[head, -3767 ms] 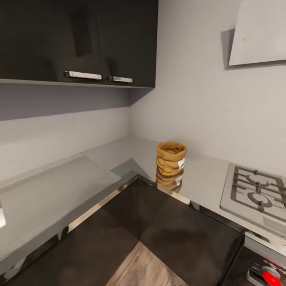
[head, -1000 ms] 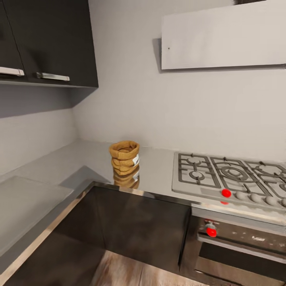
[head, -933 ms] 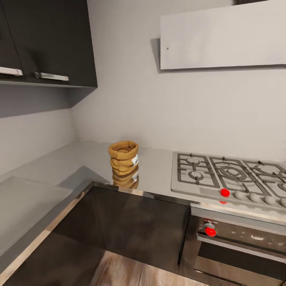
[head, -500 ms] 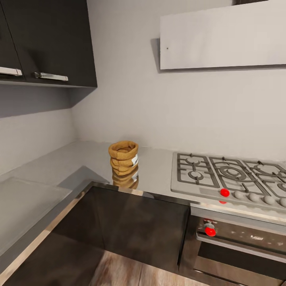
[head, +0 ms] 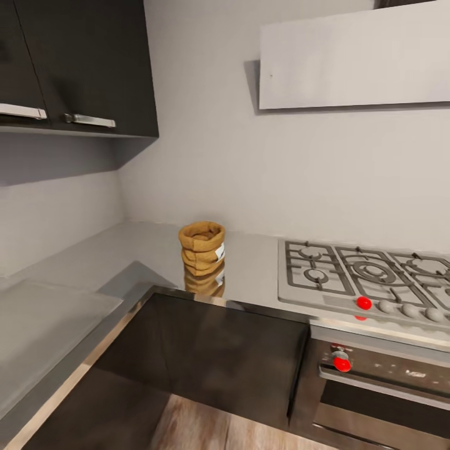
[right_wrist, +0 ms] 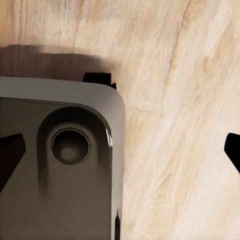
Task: In the kitchen, take the popcorn bag from the countertop, put it into the microwave, and heat it until the popcorn is cooked so the cooked popcorn ends up inside the bag.
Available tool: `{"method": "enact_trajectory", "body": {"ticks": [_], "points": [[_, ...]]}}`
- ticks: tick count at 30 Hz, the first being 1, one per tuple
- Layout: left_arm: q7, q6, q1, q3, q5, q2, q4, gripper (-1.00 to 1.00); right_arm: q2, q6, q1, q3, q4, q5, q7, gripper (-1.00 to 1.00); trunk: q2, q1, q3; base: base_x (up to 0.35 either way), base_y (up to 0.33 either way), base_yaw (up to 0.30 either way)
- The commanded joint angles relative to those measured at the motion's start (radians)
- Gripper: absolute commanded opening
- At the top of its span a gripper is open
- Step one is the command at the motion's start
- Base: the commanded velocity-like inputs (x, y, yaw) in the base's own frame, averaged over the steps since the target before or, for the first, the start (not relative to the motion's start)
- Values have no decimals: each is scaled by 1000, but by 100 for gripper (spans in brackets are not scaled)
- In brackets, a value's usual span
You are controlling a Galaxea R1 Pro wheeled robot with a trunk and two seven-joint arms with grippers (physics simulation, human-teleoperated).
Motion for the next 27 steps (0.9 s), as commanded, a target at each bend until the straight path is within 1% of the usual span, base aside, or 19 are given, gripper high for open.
{"method": "enact_trajectory", "body": {"ticks": [1,15,27], "points": [[-1,-2,0,4,5,0,0,100,-1,-6,-1,-8,3,7,2,100,-1,0,-1,0,177,0],[-1,-2,0,4,5,0,0,100,0,-10,-1,-10,3,7,1,100,-1,0,-1,0,164,-2],[-1,-2,0,4,5,0,0,100,1,-9,-1,-10,3,7,1,100,-1,0,-1,0,4,-198]]}}
